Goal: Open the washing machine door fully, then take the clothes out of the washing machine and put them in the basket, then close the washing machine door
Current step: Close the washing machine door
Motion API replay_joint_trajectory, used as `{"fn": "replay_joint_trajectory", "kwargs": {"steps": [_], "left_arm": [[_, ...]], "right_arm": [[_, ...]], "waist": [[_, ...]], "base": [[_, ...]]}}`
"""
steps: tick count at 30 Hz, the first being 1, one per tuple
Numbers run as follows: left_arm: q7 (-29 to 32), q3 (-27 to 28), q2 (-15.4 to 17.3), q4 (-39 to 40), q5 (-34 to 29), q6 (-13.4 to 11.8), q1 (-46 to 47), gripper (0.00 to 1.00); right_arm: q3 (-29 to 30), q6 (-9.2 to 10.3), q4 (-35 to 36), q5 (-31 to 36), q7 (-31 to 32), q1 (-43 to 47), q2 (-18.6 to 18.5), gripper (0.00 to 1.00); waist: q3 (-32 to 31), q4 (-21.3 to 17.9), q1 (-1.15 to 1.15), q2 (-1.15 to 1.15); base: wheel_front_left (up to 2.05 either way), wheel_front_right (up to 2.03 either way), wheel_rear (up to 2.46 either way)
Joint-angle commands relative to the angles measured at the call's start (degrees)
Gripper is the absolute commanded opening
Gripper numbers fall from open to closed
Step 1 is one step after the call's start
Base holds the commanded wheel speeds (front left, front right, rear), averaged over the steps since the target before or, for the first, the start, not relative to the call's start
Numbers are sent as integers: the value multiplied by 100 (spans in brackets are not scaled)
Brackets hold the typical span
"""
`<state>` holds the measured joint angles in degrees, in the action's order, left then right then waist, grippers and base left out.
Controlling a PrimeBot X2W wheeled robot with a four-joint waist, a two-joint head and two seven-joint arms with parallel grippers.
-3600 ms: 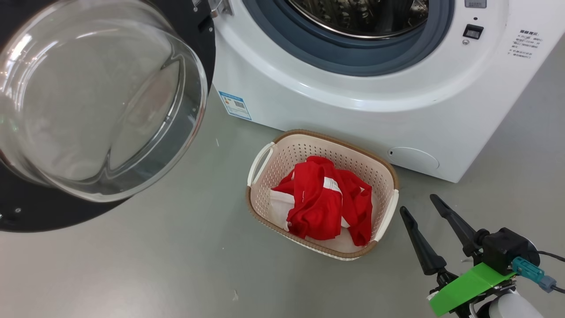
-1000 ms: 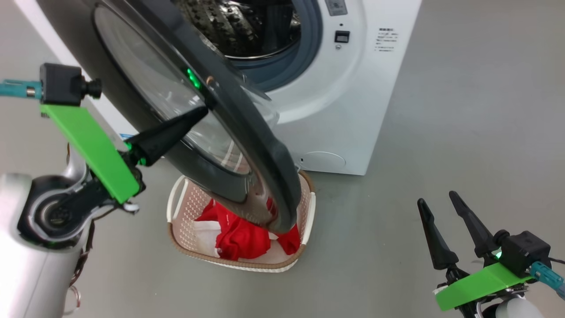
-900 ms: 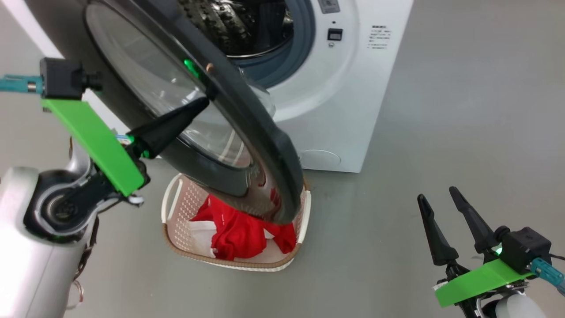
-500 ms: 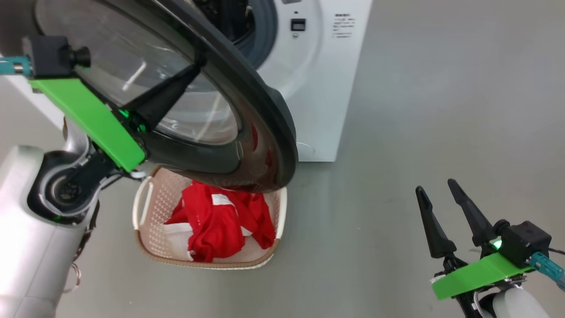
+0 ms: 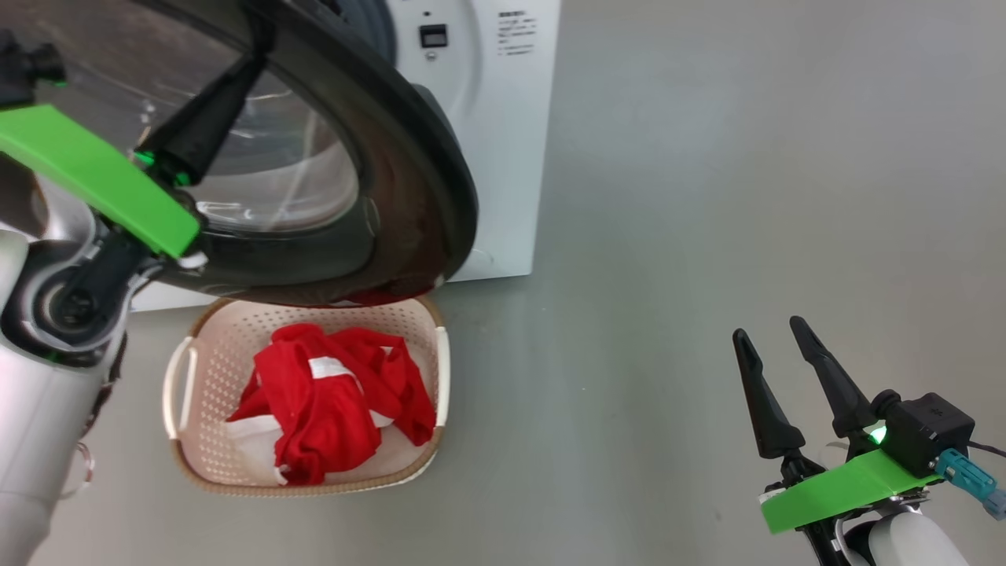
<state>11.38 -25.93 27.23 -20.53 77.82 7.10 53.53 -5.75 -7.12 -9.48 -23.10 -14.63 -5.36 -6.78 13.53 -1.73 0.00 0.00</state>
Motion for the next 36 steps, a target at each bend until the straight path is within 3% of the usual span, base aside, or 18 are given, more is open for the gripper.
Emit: {"fn": "replay_joint_trajectory", "kwargs": {"steps": [1, 10, 19, 29, 31, 33, 36], "left_arm": [[-103, 189, 322, 27, 56, 38, 297, 0], [-687, 21, 470, -442, 132, 38, 486, 0], [-802, -253, 539, -474, 336, 38, 497, 0], [-986, -635, 795, -98, 540, 38, -272, 0], [-1119, -676, 816, -32, 590, 38, -506, 11], [-1265, -687, 838, 13, 664, 38, -749, 33], [-1504, -675, 865, 87, 784, 38, -1151, 49]], "right_arm": [[-90, -36, 140, 35, -37, -176, -3, 100], [-57, -36, 150, 36, -37, -134, 36, 100], [-13, -36, 163, 53, -37, -126, 39, 100], [-36, -36, 131, 57, -37, -55, -1, 100], [-30, -36, 124, 56, -37, -17, -21, 100], [-35, -36, 121, 58, -37, 11, -37, 100], [-26, -36, 115, 57, -37, 56, -56, 100]], "waist": [[19, -137, 0, 0], [-12, -301, 0, 0], [-19, -218, 0, 0], [-178, -9, 0, 0], [-236, 52, 0, 0], [-290, 97, 0, 0], [-371, 163, 0, 0]], "base": [[0, 0, 0], [0, 0, 0], [0, 0, 0], [0, 0, 0], [0, 0, 0], [0, 0, 0], [0, 0, 0]]}}
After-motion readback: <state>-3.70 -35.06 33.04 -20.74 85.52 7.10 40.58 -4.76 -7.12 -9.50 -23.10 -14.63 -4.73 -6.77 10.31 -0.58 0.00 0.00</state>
